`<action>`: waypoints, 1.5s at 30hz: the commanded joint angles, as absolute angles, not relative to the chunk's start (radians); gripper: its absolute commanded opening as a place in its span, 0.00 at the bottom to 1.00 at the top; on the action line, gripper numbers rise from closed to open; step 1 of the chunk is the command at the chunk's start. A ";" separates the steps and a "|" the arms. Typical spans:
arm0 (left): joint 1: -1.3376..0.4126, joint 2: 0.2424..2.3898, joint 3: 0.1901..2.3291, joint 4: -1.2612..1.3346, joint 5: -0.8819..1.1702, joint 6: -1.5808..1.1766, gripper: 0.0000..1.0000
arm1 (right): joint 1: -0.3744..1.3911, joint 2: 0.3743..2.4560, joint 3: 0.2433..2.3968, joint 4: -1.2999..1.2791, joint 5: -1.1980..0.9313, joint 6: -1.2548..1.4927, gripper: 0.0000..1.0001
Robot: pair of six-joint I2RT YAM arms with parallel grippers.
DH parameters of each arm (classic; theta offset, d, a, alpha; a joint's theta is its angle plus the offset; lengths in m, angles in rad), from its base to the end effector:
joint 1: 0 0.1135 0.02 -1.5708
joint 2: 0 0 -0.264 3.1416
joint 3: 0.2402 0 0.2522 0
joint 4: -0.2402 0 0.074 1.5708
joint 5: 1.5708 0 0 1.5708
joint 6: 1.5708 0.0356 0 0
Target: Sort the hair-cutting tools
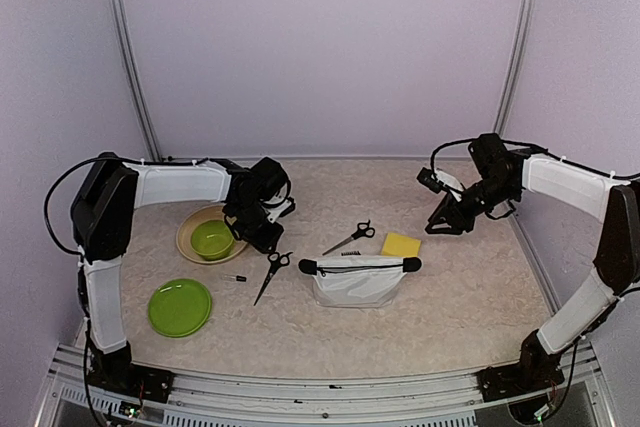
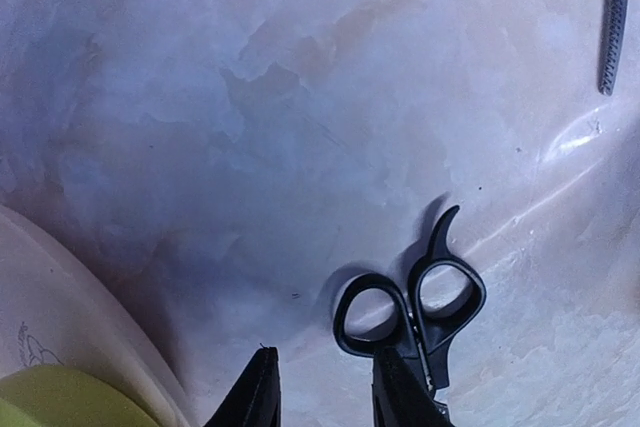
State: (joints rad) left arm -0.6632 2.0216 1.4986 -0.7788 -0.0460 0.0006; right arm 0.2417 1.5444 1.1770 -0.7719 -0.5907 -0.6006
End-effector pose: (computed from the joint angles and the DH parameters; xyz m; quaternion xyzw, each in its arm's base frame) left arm 0.3212 -0.2489 0.1751 0.3199 0.9376 -0.0221 0.1342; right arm 0.2929 0.0926 0.2513 -0.4389 0.8274 0.2432 0.2523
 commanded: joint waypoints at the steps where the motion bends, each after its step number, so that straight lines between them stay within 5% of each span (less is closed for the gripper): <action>1: -0.671 2.072 1.524 -0.793 -0.055 0.019 0.28 | 0.236 1.541 1.187 -0.783 -0.618 -0.603 0.35; 20: -0.696 2.112 1.518 -0.794 -0.080 0.041 0.24 | 0.235 1.557 1.185 -0.794 -0.625 -0.607 0.35; 31: -0.719 2.055 1.468 -0.783 -0.137 0.042 0.00 | 0.235 1.543 1.206 -0.814 -0.660 -0.612 0.34; 39: -0.689 1.884 1.428 -0.752 0.005 0.044 0.00 | 0.261 1.547 1.391 -1.006 -0.744 -0.714 0.36; 45: -0.667 1.794 1.440 -0.781 0.179 0.049 0.00 | 0.443 1.591 1.628 -1.064 -0.686 -0.776 0.35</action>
State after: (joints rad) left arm -0.6773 1.8595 1.4246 -0.7761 0.0292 0.0360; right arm 0.3229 1.5520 1.4967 -0.9928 -0.6960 -0.7166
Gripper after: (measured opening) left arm 0.007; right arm 0.361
